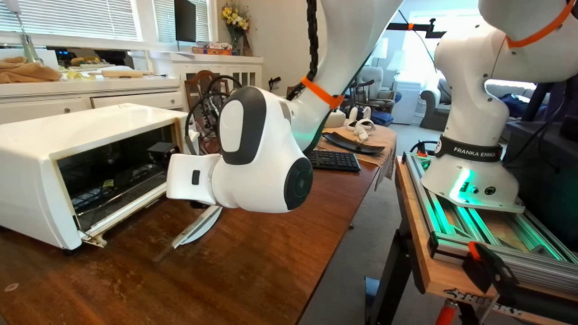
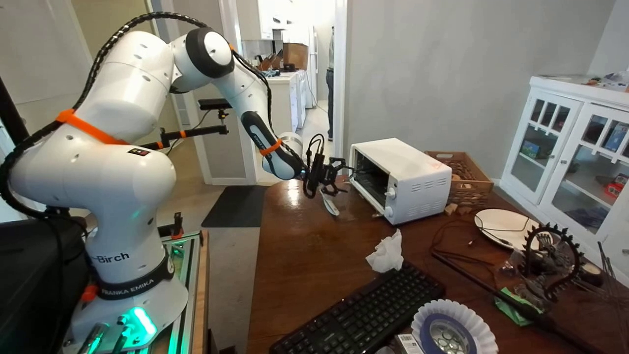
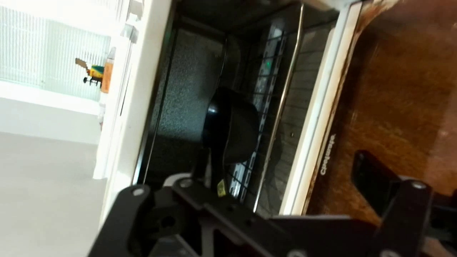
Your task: Put the black pot inside the oven
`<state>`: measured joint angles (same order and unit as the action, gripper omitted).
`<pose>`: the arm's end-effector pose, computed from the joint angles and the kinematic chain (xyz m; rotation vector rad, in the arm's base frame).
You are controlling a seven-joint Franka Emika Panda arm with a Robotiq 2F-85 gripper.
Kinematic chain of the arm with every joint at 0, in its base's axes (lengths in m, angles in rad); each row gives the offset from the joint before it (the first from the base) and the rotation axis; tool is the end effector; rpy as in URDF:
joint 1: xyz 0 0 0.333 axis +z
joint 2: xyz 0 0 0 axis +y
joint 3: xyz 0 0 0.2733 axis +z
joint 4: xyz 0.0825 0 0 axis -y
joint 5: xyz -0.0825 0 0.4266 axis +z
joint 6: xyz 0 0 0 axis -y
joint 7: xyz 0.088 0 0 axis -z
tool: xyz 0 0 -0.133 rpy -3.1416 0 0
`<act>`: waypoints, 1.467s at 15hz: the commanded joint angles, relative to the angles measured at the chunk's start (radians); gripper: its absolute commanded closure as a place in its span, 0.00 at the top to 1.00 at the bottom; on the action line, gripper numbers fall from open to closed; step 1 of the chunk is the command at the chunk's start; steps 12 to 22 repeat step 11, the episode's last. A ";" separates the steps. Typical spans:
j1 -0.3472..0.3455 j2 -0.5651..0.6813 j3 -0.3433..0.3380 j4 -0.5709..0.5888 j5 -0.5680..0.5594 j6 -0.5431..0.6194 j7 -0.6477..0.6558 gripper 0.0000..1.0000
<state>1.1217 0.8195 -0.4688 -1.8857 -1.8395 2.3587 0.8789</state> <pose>0.5235 0.3321 0.0318 1.2899 1.4156 0.6952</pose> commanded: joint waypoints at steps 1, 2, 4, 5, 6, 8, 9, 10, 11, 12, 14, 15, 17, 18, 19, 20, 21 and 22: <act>0.027 -0.093 0.014 -0.110 0.127 -0.138 -0.227 1.00; -0.150 -0.164 0.224 -0.130 0.071 -0.293 -0.311 1.00; -0.192 -0.197 0.291 -0.167 0.047 -0.410 -0.410 1.00; -0.227 -0.213 0.337 -0.176 0.041 -0.480 -0.467 1.00; -0.257 -0.222 0.379 -0.187 0.032 -0.545 -0.513 1.00; -0.336 -0.192 0.463 -0.143 0.013 -0.569 -0.476 1.00; -0.348 -0.202 0.476 -0.150 0.013 -0.581 -0.495 1.00; -0.353 -0.208 0.481 -0.155 0.011 -0.582 -0.505 1.00; -0.355 -0.210 0.482 -0.158 0.009 -0.582 -0.508 1.00; -0.355 -0.210 0.482 -0.158 0.009 -0.582 -0.508 1.00; -0.355 -0.210 0.482 -0.158 0.009 -0.582 -0.508 1.00; -0.355 -0.210 0.482 -0.158 0.009 -0.582 -0.508 1.00; -0.355 -0.210 0.482 -0.158 0.009 -0.582 -0.508 1.00; -0.355 -0.210 0.482 -0.158 0.009 -0.582 -0.508 1.00; -0.355 -0.210 0.482 -0.158 0.009 -0.582 -0.508 1.00; -0.355 -0.210 0.482 -0.158 0.009 -0.582 -0.508 1.00; -0.355 -0.210 0.482 -0.158 0.009 -0.582 -0.508 1.00; -0.355 -0.210 0.482 -0.158 0.009 -0.582 -0.508 1.00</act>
